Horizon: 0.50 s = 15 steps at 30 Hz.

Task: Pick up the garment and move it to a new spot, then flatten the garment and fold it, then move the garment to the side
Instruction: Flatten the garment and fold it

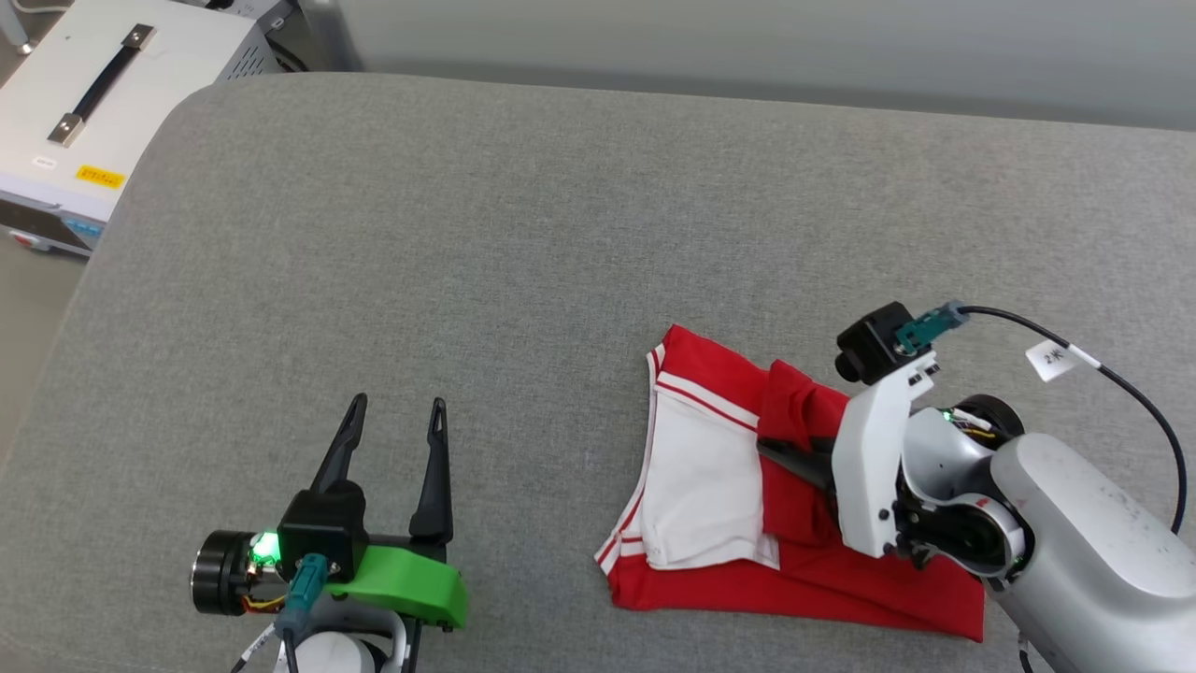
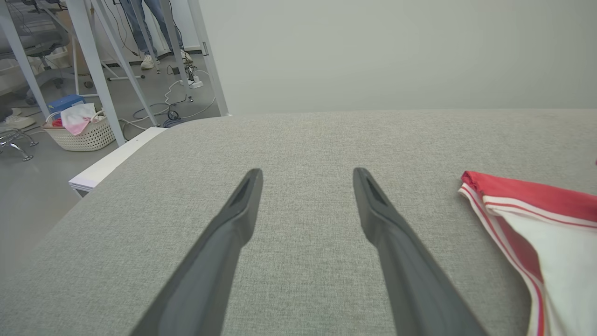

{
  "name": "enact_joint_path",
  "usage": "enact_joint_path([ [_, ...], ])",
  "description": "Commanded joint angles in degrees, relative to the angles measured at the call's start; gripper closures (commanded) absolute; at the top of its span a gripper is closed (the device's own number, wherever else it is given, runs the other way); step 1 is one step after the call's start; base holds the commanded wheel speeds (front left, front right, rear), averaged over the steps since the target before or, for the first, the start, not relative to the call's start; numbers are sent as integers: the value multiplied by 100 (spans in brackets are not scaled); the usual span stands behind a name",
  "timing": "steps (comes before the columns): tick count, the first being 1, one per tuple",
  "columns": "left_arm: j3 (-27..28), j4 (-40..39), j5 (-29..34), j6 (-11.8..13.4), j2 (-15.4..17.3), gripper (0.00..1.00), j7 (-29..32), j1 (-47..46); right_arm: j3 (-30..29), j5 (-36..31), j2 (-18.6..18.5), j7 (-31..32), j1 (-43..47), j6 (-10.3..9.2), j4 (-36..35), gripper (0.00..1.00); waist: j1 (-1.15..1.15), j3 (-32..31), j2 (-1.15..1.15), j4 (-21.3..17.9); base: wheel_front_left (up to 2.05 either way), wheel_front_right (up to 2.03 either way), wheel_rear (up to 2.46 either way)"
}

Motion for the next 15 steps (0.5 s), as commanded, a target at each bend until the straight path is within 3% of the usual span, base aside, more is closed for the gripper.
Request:
enact_joint_path([
  [1, -18, 21, 46, -18, -30, 0, -34, -137, 76, -68, 41, -81, -159, -4, 167, 100, 0, 54, 0, 50, 0, 0, 0],
  [8, -49, 33, 30, 5, -59, 0, -34, -195, 484, -98, 195, -297, -428, -4, 945, 100, 0, 127, 0, 151, 0, 0, 0],
  [9, -47, 37, 28, 10, -61, 0, -34, -187, 538, -73, 198, -345, -434, -4, 998, 90, 0, 120, 0, 150, 0, 0, 0],
  [10, -44, 43, 28, 13, -63, 0, -34, -179, 582, -59, 190, -385, -439, -4, 1024, 54, 0, 108, 0, 147, 0, 0, 0],
  [11, -39, 55, 28, 15, -66, 0, -34, -166, 646, -80, 159, -478, -456, -4, 1014, 0, 0, 80, 0, 142, 0, 0, 0],
  [15, -11, 97, 38, 18, -70, 0, -34, -95, 734, -134, -24, -1047, -422, -4, 758, 0, 0, -74, 0, 101, 0, 0, 0],
])
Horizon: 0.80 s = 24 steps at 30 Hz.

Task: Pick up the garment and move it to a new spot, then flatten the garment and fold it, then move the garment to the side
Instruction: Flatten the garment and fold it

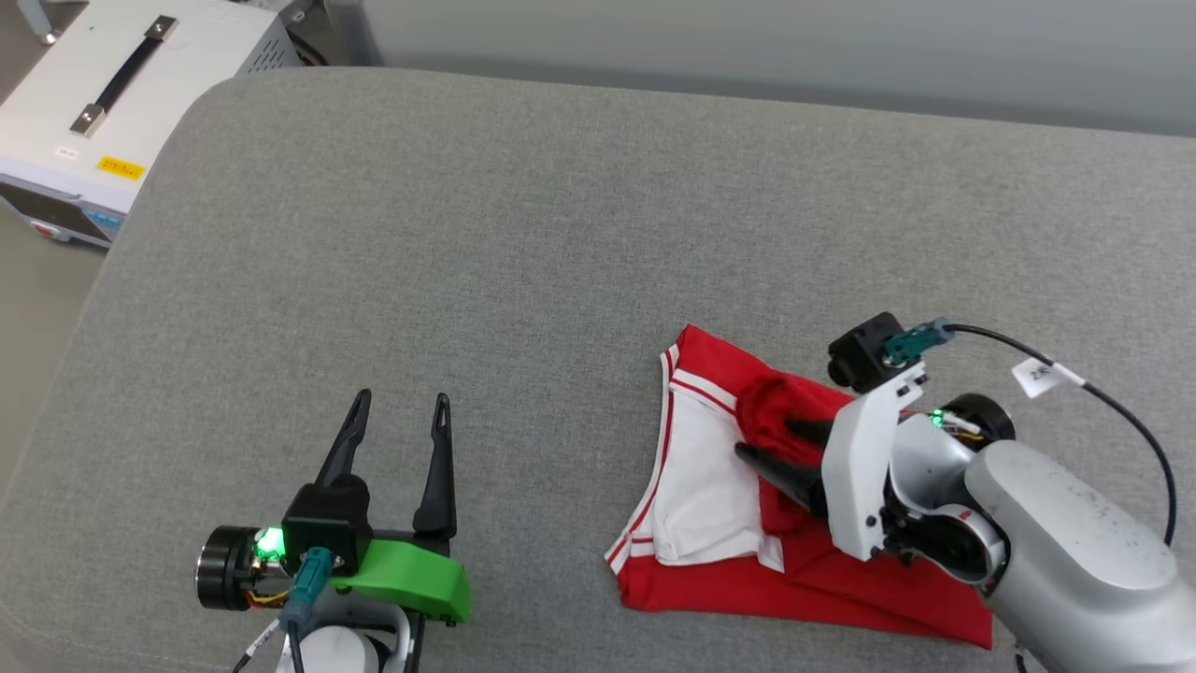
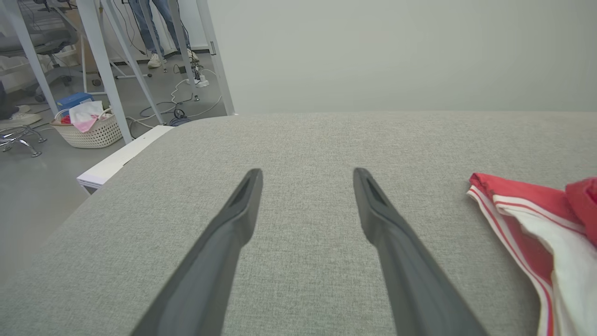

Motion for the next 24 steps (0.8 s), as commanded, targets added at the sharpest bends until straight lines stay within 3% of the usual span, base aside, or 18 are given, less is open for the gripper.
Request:
enact_joint_path([
  [1, 13, 1, 40, 14, -32, 0, -34, 21, 5, -45, -117, -220, -28, -4, -142, 0, 0, -117, 0, -48, 0, 0, 0],
  [5, 49, -20, 49, -9, -32, 0, -34, 106, -120, -275, -447, -911, 143, -4, -578, 0, 0, -287, 0, -160, 0, 0, 0],
  [11, 129, -37, 62, -19, -18, 0, -34, 242, -865, -796, -692, -1753, 508, -4, -916, 0, 0, -498, 0, -410, 0, 0, 0],
  [16, 180, -76, 74, -33, -5, 0, -34, 317, -1793, -1471, -521, -2498, 952, -4, -847, 0, 0, -631, 0, -596, 0, 0, 0],
  [24, 265, -206, 74, -32, -1, 0, -34, 384, -3225, -2730, 138, -3672, 1680, -4, -606, 0, 0, -767, 0, -770, 0, 0, 0],
])
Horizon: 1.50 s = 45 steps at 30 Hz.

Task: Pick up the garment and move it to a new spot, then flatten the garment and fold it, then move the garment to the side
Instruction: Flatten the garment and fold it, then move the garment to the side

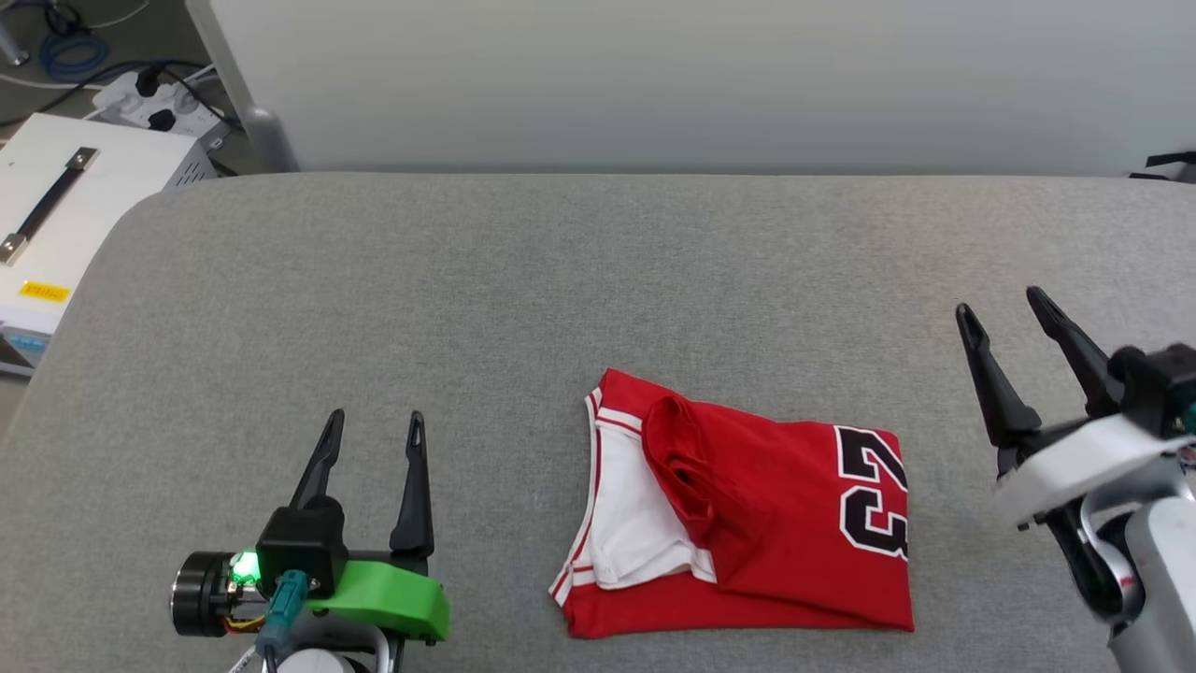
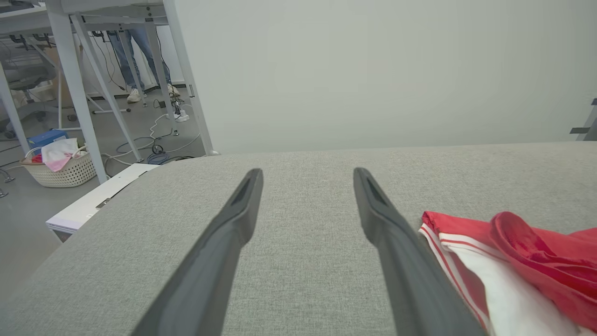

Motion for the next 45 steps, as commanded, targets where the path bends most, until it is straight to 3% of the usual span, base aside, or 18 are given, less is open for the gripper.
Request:
enact_joint_path([
  [1, 32, -37, 26, -4, -1, 0, -34, 119, -158, -185, 138, -117, 156, -4, -8, 0, 0, -57, 0, -58, 0, 0, 0],
  [11, 79, -142, 36, -37, 6, 0, -34, 293, -901, -1197, 1092, -384, 1195, -4, -654, 0, 0, -158, 0, -78, 0, 0, 0],
  [20, 96, -182, 60, -73, 39, 0, -34, 406, -1348, -1438, 1520, -387, 1865, -4, -1332, 0, 0, -241, 0, -15, 0, 0, 0],
  [36, 69, -197, 83, -93, 47, 0, -34, 465, -1479, -1676, 1683, -388, 2154, -4, -1471, 0, 0, -247, 0, 39, 0, 0, 0],
  [45, 68, -202, 62, -88, 39, 0, -34, 412, -1752, -1447, 1391, -388, 1580, -4, -1436, 0, 0, -131, 0, 66, 0, 0, 0],
])
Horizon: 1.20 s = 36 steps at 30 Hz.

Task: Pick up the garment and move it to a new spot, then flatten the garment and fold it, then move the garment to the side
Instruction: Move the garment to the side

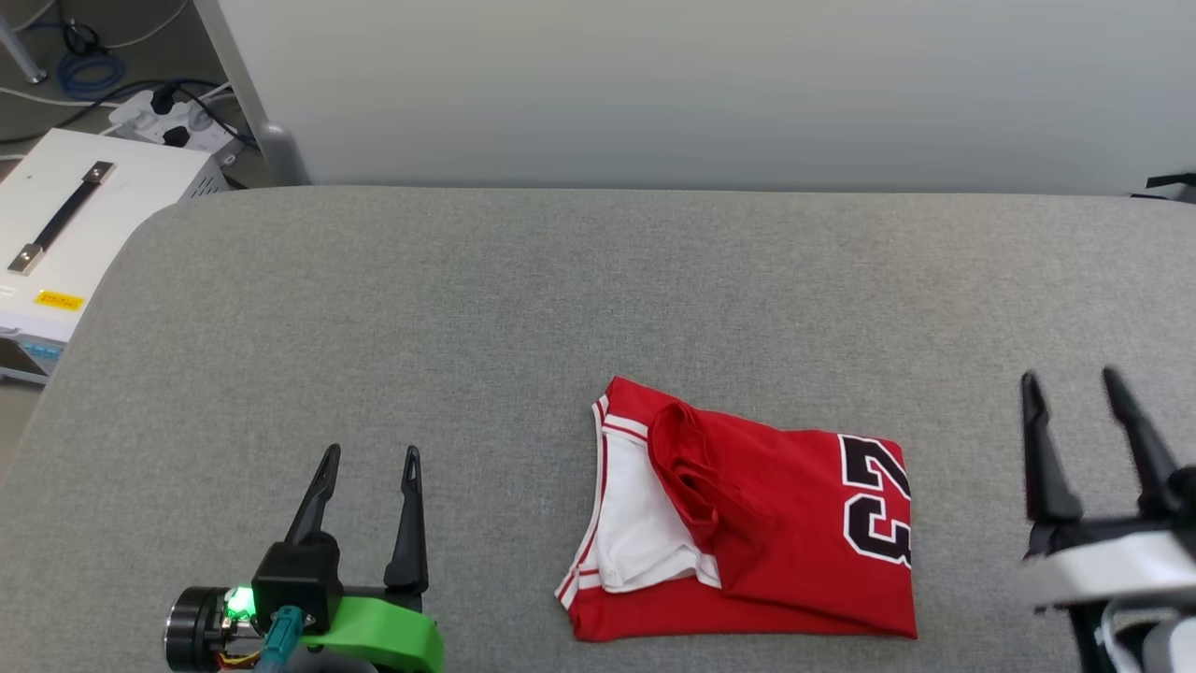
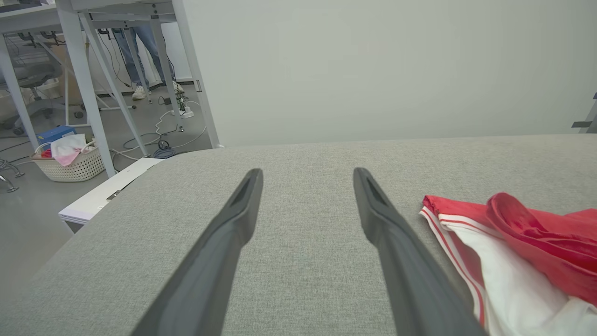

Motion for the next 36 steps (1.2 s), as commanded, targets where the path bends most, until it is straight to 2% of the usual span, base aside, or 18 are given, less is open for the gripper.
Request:
enact_joint_path([
  [1, 1, -24, 11, -16, 22, 0, -34, -7, -41, 45, -127, -43, -261, -4, -17, 0, 0, 49, 0, 10, 0, 0, 0],
  [4, -10, -31, 8, -18, 18, 0, -34, -54, -81, 107, -356, 63, -652, -4, -72, 0, 0, 127, 0, 23, 0, 0, 0],
  [8, -55, -21, 3, -25, 6, 0, -34, -134, 50, 488, -742, 738, -1188, -4, -33, 0, 0, 235, 0, 69, 0, 0, 0],
  [15, -108, -2, -19, -31, -12, 0, -34, -229, 703, 1685, -1530, 2787, -1706, -4, 38, 0, 0, 380, 0, 178, 0, 0, 0],
  [21, -121, 1, -21, -31, -22, 0, -34, -297, 1332, 2575, -2077, 4522, -1756, -4, 161, 0, 0, 496, 0, 249, 0, 0, 0],
  [25, -159, -7, -24, -40, -31, 0, -34, -378, 1594, 3061, -2247, 5448, -1668, -4, 280, 0, 0, 611, 0, 308, 0, 0, 0],
  [29, -211, -8, -36, -54, -40, 0, -34, -464, 1719, 3427, -2287, 5987, -1514, -4, 386, 0, 0, 727, 0, 383, 0, 0, 0],
  [36, -241, -21, -59, -56, -52, 0, -34, -572, 1854, 3657, -2150, 6187, -1287, -4, 650, 0, 0, 976, 0, 485, 0, 0, 0],
])
